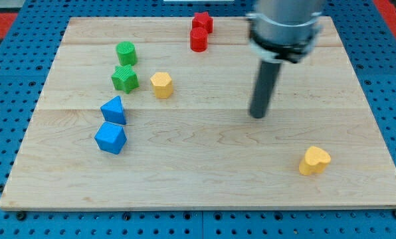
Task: Put the yellow hexagon vertically above the yellow heart
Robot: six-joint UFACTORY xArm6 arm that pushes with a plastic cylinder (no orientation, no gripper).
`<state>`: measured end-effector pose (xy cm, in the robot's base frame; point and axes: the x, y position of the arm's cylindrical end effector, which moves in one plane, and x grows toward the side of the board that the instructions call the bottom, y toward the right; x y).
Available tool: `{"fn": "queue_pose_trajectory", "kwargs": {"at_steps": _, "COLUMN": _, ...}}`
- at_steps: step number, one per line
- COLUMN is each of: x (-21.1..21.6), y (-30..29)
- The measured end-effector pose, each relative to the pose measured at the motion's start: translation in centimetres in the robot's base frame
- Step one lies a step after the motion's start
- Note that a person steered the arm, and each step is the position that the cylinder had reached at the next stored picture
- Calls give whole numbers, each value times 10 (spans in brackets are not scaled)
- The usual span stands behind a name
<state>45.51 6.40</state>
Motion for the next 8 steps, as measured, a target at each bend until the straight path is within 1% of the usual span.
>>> {"fn": "queue_pose_trajectory", "kwargs": {"at_steps": 1, "x": -6, "y": -96}}
{"fn": "queue_pose_trajectory", "kwargs": {"at_steps": 2, "x": -35, "y": -129}}
{"fn": "queue_pose_trajectory", "kwargs": {"at_steps": 3, "x": -55, "y": -116}}
{"fn": "queue_pose_trajectory", "kwargs": {"at_steps": 5, "x": -73, "y": -154}}
{"fn": "queue_pose_trajectory", "kwargs": {"at_steps": 6, "x": -103, "y": -178}}
{"fn": "queue_pose_trajectory", "kwargs": {"at_steps": 7, "x": -118, "y": -200}}
{"fn": "queue_pose_trajectory", "kwargs": {"at_steps": 8, "x": -128, "y": -179}}
